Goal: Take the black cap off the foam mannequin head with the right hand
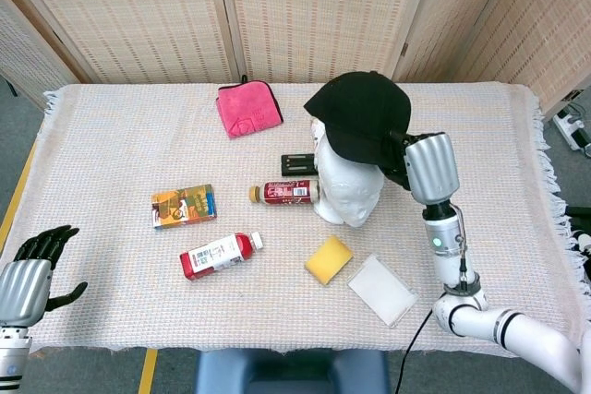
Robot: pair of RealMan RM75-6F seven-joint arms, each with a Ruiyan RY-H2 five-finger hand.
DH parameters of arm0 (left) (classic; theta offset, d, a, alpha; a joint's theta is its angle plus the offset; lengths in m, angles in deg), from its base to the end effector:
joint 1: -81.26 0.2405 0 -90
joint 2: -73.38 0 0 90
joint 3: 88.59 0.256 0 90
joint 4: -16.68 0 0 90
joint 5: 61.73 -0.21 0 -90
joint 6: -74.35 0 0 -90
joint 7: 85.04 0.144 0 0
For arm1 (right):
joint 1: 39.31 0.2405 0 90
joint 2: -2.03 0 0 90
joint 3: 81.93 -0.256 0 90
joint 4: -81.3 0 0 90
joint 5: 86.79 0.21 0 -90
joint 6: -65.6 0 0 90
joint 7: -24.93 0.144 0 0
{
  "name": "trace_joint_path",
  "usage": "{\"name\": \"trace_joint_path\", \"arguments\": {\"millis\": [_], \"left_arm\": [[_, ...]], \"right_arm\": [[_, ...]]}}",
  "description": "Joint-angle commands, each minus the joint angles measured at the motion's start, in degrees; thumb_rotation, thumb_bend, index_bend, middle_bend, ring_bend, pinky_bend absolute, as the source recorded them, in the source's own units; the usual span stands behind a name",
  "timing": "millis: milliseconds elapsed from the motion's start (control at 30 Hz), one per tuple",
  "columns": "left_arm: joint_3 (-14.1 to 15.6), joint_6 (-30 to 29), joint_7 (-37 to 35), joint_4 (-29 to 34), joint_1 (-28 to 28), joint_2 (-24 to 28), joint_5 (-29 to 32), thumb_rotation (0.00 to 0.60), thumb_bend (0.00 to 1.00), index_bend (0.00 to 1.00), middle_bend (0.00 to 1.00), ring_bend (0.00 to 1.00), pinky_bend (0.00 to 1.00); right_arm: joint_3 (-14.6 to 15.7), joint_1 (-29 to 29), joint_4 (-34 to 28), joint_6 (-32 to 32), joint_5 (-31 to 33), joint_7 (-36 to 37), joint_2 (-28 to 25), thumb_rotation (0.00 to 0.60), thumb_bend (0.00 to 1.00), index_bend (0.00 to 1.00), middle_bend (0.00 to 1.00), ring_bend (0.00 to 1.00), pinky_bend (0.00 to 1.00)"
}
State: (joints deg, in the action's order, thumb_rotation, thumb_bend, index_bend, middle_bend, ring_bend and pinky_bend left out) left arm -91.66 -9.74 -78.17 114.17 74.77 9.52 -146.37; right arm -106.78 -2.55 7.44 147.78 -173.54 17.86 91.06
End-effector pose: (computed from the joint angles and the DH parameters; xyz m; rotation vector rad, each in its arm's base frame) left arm -0.2914 0.1886 0.1517 -1.4115 -0.8808 -0.8847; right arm -0.1320 -0.3745 0.1078 1.3330 -0.4395 1.4812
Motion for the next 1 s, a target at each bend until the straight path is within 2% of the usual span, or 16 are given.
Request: {"name": "trace_joint_path", "arguments": {"millis": [33, 267, 400, 533, 667, 800, 933, 1000], "left_arm": [[0.0, 0.1, 0.1, 0.1, -0.1, 0.0, 0.1, 0.600, 0.22, 0.20, 0.18, 0.17, 0.21], [0.0, 0.4, 0.4, 0.2, -0.4, -0.3, -0.1, 0.600, 0.22, 0.20, 0.18, 0.17, 0.21], [0.0, 0.4, 0.7, 0.7, -0.6, -0.3, -0.6, 0.600, 0.22, 0.20, 0.18, 0.17, 0.21], [0.2, 0.3, 1.2, 1.4, -0.7, -0.2, -1.2, 0.600, 0.22, 0.20, 0.18, 0.17, 0.21], [0.3, 0.1, 1.9, 2.3, -0.7, -0.1, -1.5, 0.600, 0.22, 0.20, 0.18, 0.17, 0.21], [0.4, -0.3, 2.7, 3.2, -0.5, 0.3, -1.7, 0.600, 0.22, 0.20, 0.18, 0.17, 0.21], [0.6, -0.7, 3.2, 3.9, -0.2, 0.9, -1.7, 0.600, 0.22, 0.20, 0.18, 0.17, 0.21], [0.6, -0.7, 3.2, 4.0, -0.1, 0.9, -1.7, 0.600, 0.22, 0.20, 0.18, 0.17, 0.21]], "right_arm": [[-1.4, 1.2, 1.8, -0.7, 1.4, 0.5, -1.0, 0.600, 0.47, 0.87, 0.78, 0.97, 1.00], [-0.3, -2.1, 1.8, 0.0, 2.7, 2.3, -7.4, 0.600, 0.47, 0.87, 0.78, 0.97, 1.00], [3.1, -6.6, 1.3, 0.1, 2.8, 5.5, -12.2, 0.600, 0.47, 0.87, 0.78, 0.97, 1.00], [7.3, -10.0, 3.7, 0.6, 1.3, 7.7, -14.1, 0.600, 0.47, 0.87, 0.78, 0.98, 1.00], [10.7, -11.4, 8.1, -0.1, 0.6, 10.8, -12.5, 0.600, 0.48, 0.87, 0.78, 0.98, 1.00], [13.9, -11.6, 14.5, -0.8, -1.0, 11.8, -8.0, 0.600, 0.48, 0.87, 0.77, 0.98, 1.00], [16.0, -11.6, 19.4, -1.0, -2.0, 13.5, -3.4, 0.600, 0.48, 0.84, 0.75, 0.97, 1.00], [16.2, -11.6, 20.0, -1.0, -2.1, 13.7, -2.8, 0.600, 0.47, 0.78, 0.72, 0.93, 1.00]]}}
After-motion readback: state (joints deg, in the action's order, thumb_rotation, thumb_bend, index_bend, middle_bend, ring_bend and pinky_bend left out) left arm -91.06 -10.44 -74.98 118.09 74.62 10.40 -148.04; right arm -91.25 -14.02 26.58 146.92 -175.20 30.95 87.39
